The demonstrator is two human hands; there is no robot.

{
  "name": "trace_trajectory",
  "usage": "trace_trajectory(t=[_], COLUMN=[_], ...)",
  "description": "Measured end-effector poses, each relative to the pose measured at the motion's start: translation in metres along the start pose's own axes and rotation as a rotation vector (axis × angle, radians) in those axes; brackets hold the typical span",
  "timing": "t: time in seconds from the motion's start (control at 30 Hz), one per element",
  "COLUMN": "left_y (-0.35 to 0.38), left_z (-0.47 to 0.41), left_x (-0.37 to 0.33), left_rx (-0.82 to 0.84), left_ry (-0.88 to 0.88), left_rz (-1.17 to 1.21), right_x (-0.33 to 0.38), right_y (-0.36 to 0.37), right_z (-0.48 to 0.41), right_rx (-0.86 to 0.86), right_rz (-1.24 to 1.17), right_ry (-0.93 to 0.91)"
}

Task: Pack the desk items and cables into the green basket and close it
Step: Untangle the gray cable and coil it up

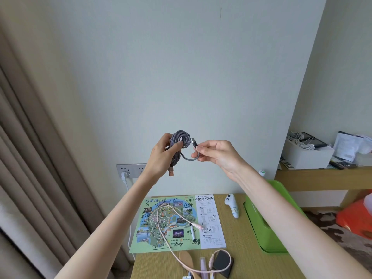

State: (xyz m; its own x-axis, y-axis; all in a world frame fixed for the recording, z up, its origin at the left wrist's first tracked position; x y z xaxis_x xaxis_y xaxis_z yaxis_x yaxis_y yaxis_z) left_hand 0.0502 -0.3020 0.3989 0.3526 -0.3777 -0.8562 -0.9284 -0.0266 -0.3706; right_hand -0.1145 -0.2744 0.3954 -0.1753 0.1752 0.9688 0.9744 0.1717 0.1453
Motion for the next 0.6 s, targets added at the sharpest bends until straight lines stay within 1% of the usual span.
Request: trace_trajectory(t=[0.1, 0.23, 0.33, 0.4, 0.6], left_y=[0.004, 0.009, 0.014, 0.015, 0.017], left_z=[0.005, 0.011, 0.012, 0.012, 0.015], left_x=[-0.007, -0.016, -0.023, -0.026, -0.037], left_rx=[0.012, 0.025, 0.068, 0.072, 0.044], left_ry=[0.056, 0.144, 0.224, 0.263, 0.361], left_rz=[-0.025, -0.075, -0.125, -0.161, -0.356], right_x=[0.009, 0.015, 0.017, 0.018, 0.015], right_y=[0.001, 0.002, 0.000, -0.003, -0.017], right_z=[-0.002, -0.006, -0.009, -0.009, -0.006], right_rx=[-0.053, -0.083, -0.097, -0.137, -0.356], right_rz=[0.183, 0.295, 0.312, 0.308, 0.207], right_ry=[-0.021, 0.022, 0.063, 0.061, -0.018])
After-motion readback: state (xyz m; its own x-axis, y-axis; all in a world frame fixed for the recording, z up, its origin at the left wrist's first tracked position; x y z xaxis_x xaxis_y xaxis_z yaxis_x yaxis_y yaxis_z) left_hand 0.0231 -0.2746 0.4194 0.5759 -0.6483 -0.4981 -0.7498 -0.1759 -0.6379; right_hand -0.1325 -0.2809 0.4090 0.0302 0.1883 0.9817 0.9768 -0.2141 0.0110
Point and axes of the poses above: each hand's wrist, its own z-axis away from the middle knuckle, its own y-axis out of the palm, x = y × z, the point moved 8 cm from there along -z, towards the middle knuckle, and after that the axes turned 5 degrees about -z, right-handed, at the moved point
